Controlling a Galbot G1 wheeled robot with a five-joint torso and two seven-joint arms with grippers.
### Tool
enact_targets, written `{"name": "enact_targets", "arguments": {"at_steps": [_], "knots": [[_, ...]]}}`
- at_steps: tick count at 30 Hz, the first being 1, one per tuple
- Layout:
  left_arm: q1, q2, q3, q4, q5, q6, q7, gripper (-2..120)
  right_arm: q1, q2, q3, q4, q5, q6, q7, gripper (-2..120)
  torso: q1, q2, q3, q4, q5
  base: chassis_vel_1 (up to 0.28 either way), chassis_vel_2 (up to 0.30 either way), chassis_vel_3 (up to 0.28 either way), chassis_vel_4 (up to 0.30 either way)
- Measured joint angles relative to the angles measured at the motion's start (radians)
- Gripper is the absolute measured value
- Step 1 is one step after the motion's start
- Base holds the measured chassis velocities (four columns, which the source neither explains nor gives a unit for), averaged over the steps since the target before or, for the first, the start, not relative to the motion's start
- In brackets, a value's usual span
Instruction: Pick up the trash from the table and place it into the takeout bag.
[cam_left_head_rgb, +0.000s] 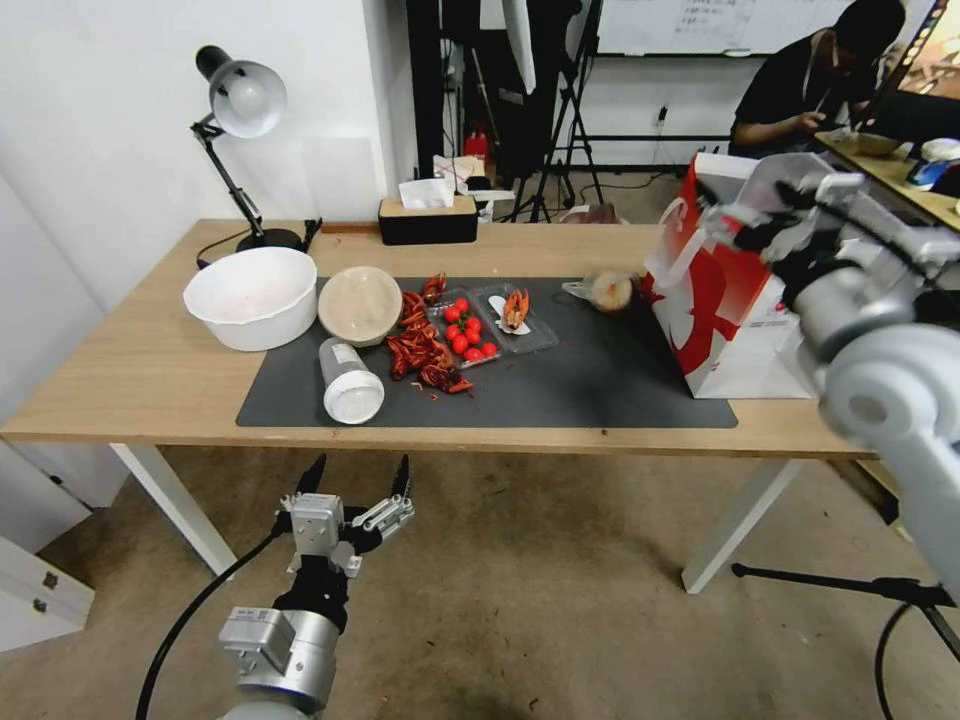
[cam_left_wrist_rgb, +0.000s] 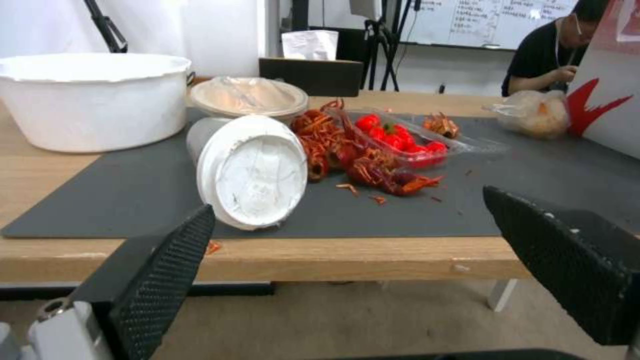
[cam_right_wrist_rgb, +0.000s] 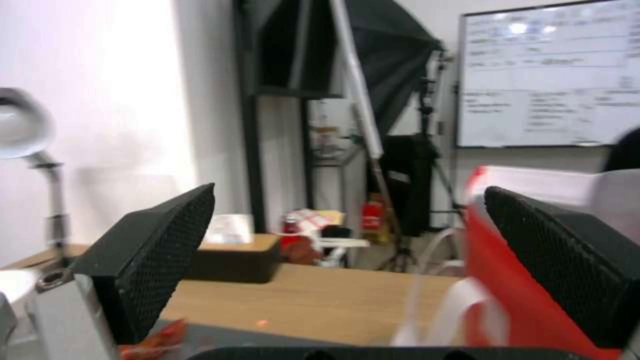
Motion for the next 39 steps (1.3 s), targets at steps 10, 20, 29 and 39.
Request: {"name": "enact_targets", "arguments": {"at_steps": [10,20,29,39], "knots": [[0.003,0.003,0.001,0.001,-0.002,-0.005,0.0,100,-0.217,0.037,0.049,0.037,-0.129,0.115,-0.117,100,0.0,0.0,0.0,0.0,-0.0001,0.0,0.0,0.0,0.0],[-0.003,0.015,-0.001,0.001,-0.017,-0.006,0.0,100,-0.412,0.168,0.074,0.067,-0.262,0.137,-0.1,100,0.0,0.0,0.0,0.0002,-0.0001,0.0,0.0,0.0,0.0],[-0.003,0.013,0.0,0.002,-0.019,-0.007,-0.001,100,-0.582,0.289,0.07,0.087,-0.371,0.222,-0.097,100,0.0,0.0,0.0,0.0001,-0.0003,0.0,0.0,0.0,0.0],[0.0,0.013,0.001,0.0,-0.017,-0.015,0.0,100,-0.712,0.368,0.075,0.081,-0.435,0.326,-0.117,100,0.0,0.0,0.0,0.0002,-0.0002,0.0,0.0,0.0,0.0]]}}
